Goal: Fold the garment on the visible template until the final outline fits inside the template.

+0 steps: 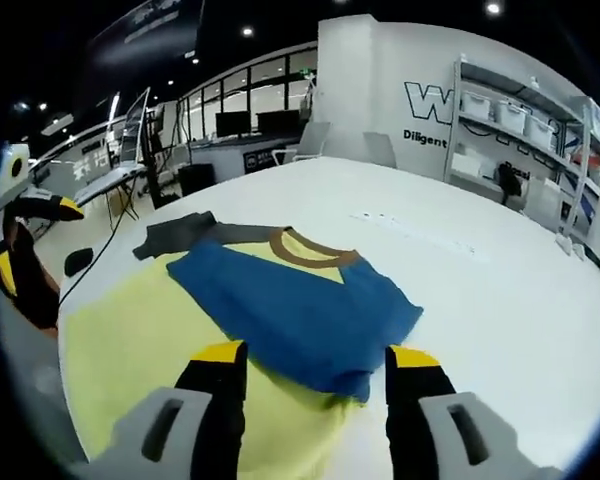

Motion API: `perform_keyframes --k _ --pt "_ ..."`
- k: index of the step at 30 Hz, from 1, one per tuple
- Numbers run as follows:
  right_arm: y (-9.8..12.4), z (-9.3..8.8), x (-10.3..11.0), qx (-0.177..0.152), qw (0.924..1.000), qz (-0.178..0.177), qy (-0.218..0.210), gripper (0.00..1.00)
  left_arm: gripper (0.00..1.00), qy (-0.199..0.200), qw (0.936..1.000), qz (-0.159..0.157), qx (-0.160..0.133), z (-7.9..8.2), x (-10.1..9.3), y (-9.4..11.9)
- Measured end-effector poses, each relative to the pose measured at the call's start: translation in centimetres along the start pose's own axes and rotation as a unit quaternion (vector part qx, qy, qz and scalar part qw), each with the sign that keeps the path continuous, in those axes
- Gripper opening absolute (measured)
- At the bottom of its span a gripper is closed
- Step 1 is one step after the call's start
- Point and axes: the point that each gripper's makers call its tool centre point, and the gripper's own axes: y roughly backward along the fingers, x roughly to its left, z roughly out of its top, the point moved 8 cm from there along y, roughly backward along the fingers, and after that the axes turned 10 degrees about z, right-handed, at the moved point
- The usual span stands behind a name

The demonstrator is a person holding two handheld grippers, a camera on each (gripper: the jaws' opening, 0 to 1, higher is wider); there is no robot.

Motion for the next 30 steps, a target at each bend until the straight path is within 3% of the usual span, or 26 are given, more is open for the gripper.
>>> perform_keyframes --k 8,14,22,25,30 --pt "0.2 -1.4 -0.7 0.028 0.9994 -0.006 0.021 0.35 0.99 0.003 1.0 0.0 -0.004 0.2 0.1 0.1" --pt "-0.1 -1.6 -1.4 0.038 0.9981 -0.016 0.045 0.19 0.99 0.004 1.0 0.0 -0.004 0.2 0.2 0.1" --pt "-0.7 -2.1 -1.8 0.061 0.9954 -0.022 0.071 0.06 0.99 0.007 1.0 0.0 -0.005 0.1 0.3 0.3" --pt "-0.7 -2.3 -1.9 0.063 0.9953 -0.024 0.069 0.0 0.99 0.009 1.0 0.001 -0.005 0.0 0.4 0.4" --pt "-0.3 -2.5 -1.8 0.057 0.9972 -0.035 0.032 0.0 0.99 0.009 0.9999 0.003 -0.007 0.0 0.4 0.5"
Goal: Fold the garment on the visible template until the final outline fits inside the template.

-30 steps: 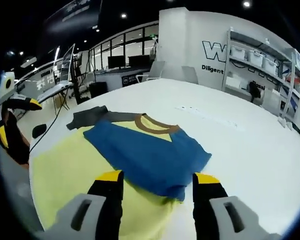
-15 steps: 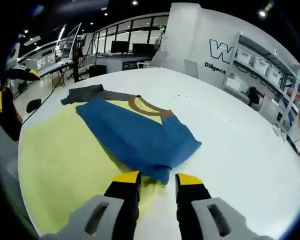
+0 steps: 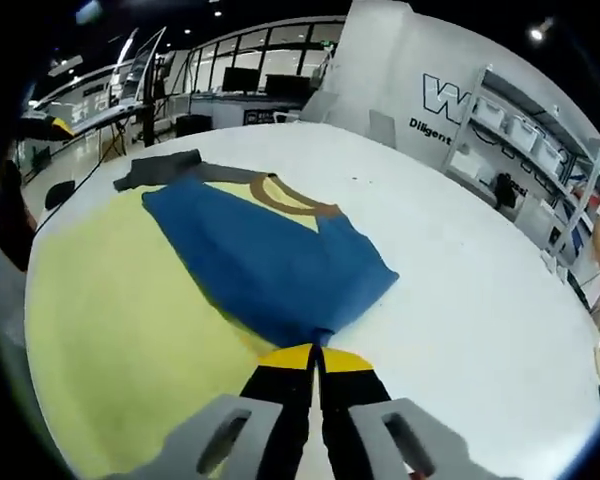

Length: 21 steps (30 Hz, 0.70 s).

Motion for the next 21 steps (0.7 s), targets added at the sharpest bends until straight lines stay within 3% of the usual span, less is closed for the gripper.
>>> perform_keyframes --k 3,4,6,16,17,19,21 --pt "0.2 -0.5 0.0 -0.005 0.9998 -0.006 -0.018 0.0 0.99 -0.002 1.0 0.0 0.001 -0.1 0.0 0.0" --pt "0.4 -0.6 0.2 -0.014 0.998 -0.013 -0.061 0.0 0.99 -0.003 1.0 0.0 0.0 0.0 0.0 -0.1" --pt "0.6 -0.8 0.4 -0.008 0.9962 -0.015 -0.085 0.0 0.99 -0.002 1.0 0.0 -0.001 0.0 0.0 -0.1" --pt "0.7 -0.7 0.5 -0.011 0.9946 -0.021 -0.101 0.0 0.99 -0.004 1.0 -0.001 -0.002 0.2 -0.2 -0.1" --pt "1.0 -0.5 0.4 -0.021 0.9936 -0.022 -0.108 0.0 0.99 -0.003 1.0 -0.001 -0.002 0.1 -0.1 -0.1" --pt "1.5 -0.1 0.8 -0.041 0.9849 -0.004 -0.168 0.0 0.99 -0.001 1.0 0.002 -0.001 0.1 0.0 0.0" --pt "2.2 -0.2 0.9 -0.037 0.9803 -0.004 -0.194 0.1 0.99 0.001 1.0 0.004 0.001 0.0 0.1 0.0"
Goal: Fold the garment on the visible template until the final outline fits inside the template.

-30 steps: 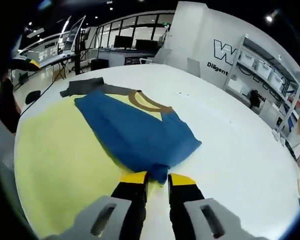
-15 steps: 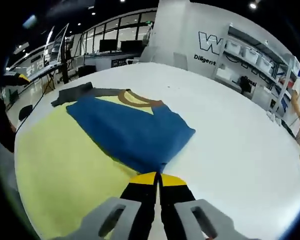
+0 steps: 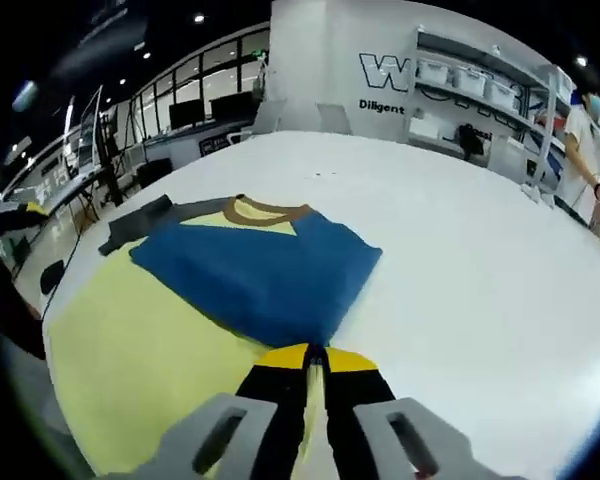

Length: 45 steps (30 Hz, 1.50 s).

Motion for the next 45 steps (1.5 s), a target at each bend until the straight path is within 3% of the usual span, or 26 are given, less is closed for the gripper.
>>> perform_keyframes --k 9,18,27,37,39,45 --pt "2.4 -0.9 1.3 -0.025 0.999 0.025 -0.028 0.51 0.99 -0.002 0.9999 0.011 -0.001 0.1 0.1 -0.2" --pt "3.4 -1.4 2.9 -0.028 0.9978 0.048 -0.037 0.81 0.99 0.009 0.9999 0.007 0.008 -0.2 -0.1 -0.1" --pt "5.1 -3.6 4.5 0.01 0.9974 0.065 -0.031 0.88 0.99 0.02 0.9997 0.002 0.017 -0.5 -0.2 0.0" --pt "7.8 -6.8 5.8 0.075 0.9925 0.093 -0.024 0.83 0.99 0.026 0.9989 0.012 0.038 -1.7 -0.1 0.3" --pt "8.4 -7.5 6.2 0.088 0.9909 0.101 -0.011 0.82 0.99 0.027 0.9976 0.021 0.061 -2.4 0.1 0.3" --pt "9.3 -8.9 6.7 0.125 0.9872 0.099 0.008 0.77 0.99 0.035 0.9967 0.016 0.071 -3.4 0.2 0.7"
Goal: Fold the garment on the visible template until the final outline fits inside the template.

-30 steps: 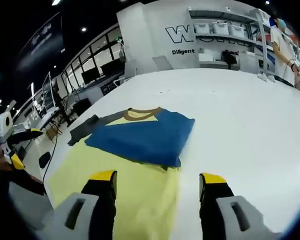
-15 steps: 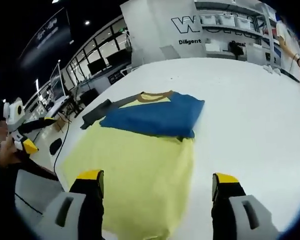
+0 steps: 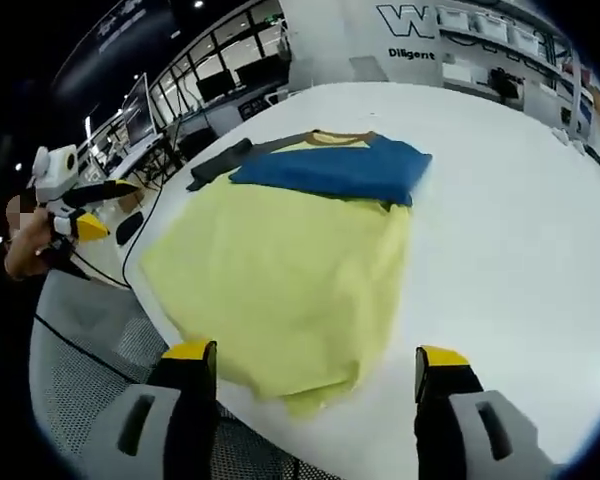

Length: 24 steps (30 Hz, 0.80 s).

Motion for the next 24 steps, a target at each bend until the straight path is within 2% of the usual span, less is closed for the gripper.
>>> perform_keyframes --k 4,8,10,15,19,21,24 --pt "0.1 -0.6 0.1 0.014 0.9998 -0.008 0.011 0.73 0.95 -0.006 0.9993 0.0 0.037 -1.7 0.1 -0.1" --pt "-0.1 -1.3 0.4 0.041 0.9988 -0.011 0.026 0.62 0.93 -0.001 0.9986 -0.004 0.054 -2.8 0.2 0.0" --pt "-0.1 -1.6 0.4 0.057 0.9977 -0.008 0.034 0.58 0.87 0.001 0.9977 -0.006 0.068 -3.5 0.3 0.0" --pt "-0.2 -2.0 0.6 0.073 0.9965 -0.006 0.041 0.46 0.82 -0.008 0.9961 -0.003 0.088 -4.5 0.5 0.0" --pt "-0.3 -2.4 0.0 0.092 0.9949 -0.022 0.037 0.34 0.77 -0.02 0.9939 -0.003 0.108 -5.2 0.5 -0.4" --pt "-0.2 -2.5 0.0 0.09 0.9954 -0.023 0.023 0.29 0.74 -0.017 0.993 0.0 0.117 -5.5 0.6 -0.7" --pt "-0.3 -2.6 0.0 0.103 0.9938 -0.031 0.028 0.25 0.68 -0.007 0.9924 -0.004 0.122 -5.8 0.7 -0.9"
